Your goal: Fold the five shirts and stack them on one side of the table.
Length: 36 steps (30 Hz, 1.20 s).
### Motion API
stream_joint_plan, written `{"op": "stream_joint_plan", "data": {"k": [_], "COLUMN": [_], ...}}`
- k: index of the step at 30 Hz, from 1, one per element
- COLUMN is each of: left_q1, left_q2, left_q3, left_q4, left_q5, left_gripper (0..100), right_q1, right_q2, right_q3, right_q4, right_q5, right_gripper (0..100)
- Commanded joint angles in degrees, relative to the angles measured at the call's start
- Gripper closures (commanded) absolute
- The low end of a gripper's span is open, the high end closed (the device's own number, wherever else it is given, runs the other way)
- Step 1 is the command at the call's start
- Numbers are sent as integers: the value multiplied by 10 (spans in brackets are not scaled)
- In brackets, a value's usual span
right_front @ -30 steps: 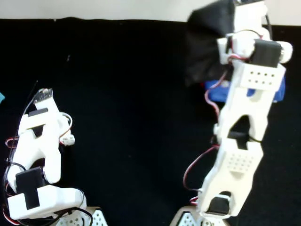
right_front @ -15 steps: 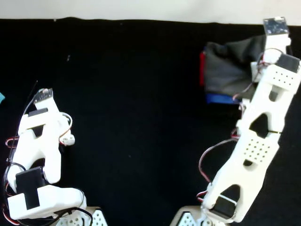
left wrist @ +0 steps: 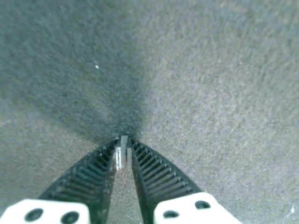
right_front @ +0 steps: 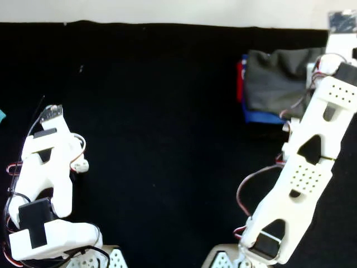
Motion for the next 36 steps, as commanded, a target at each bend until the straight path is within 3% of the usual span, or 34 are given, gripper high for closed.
{"op": "stream_joint_plan", "data": {"k": [1,5,6,10,18,22,30,36], "left_q1": [-3,-3,-3,-3,-3,-3,-3,-3], "left_q2": [5,5,5,5,5,5,5,6], "left_q3": [-7,-7,-7,-7,-7,-7,-7,-7], "left_q4": [-19,-19,-19,-19,-19,-19,-19,-19], "left_q5": [6,6,6,6,6,6,6,6], "left_gripper": [991,991,991,991,991,991,991,991], "right_q1": [-29,-65,-73,-73,7,33,25,8], "right_q2": [-45,-42,-42,-42,-37,-1,30,30], "right_q3": [-80,-65,-48,65,252,283,180,-26], "right_q4": [-8,-12,-24,-110,-345,-400,-383,-237], "right_q5": [-51,-47,-39,-9,-11,-10,-18,-120], "right_gripper": [784,984,995,982,988,988,988,983]}}
